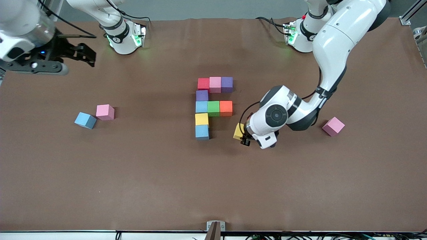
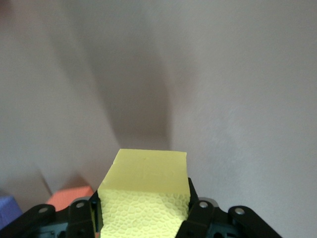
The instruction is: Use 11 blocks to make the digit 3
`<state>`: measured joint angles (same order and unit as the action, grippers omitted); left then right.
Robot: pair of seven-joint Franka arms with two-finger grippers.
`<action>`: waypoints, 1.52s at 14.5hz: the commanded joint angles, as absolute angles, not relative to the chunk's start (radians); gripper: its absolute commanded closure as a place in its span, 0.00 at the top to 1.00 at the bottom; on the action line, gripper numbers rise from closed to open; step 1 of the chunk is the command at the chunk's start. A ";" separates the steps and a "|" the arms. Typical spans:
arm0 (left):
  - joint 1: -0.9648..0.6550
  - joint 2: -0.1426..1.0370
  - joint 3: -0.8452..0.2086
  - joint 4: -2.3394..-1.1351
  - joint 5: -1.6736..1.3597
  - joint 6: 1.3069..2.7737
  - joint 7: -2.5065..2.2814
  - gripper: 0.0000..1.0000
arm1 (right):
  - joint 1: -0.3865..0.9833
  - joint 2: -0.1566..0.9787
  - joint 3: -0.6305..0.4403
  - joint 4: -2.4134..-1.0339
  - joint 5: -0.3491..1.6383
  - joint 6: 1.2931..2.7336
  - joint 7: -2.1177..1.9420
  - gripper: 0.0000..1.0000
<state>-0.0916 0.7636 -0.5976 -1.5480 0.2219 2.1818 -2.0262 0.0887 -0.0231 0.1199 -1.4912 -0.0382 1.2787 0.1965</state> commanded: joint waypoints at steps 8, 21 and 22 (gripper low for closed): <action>-0.400 0.779 -0.398 -1.540 0.287 2.312 -2.561 0.22 | -0.092 -0.058 0.133 -1.577 -0.023 1.462 -0.020 1.00; -0.514 0.857 -0.298 -1.454 0.278 2.370 -2.540 0.22 | -0.095 0.014 0.133 -1.414 -0.029 1.451 -0.014 1.00; -0.512 0.857 -0.301 -1.453 0.275 2.370 -2.530 0.22 | -0.095 0.014 0.133 -1.413 -0.028 1.451 -0.009 1.00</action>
<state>-0.5069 0.8240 -0.3005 -1.4951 0.2737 2.3594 -2.5581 -0.0764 0.0056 0.1226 -1.4342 -0.0381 1.4608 -0.0061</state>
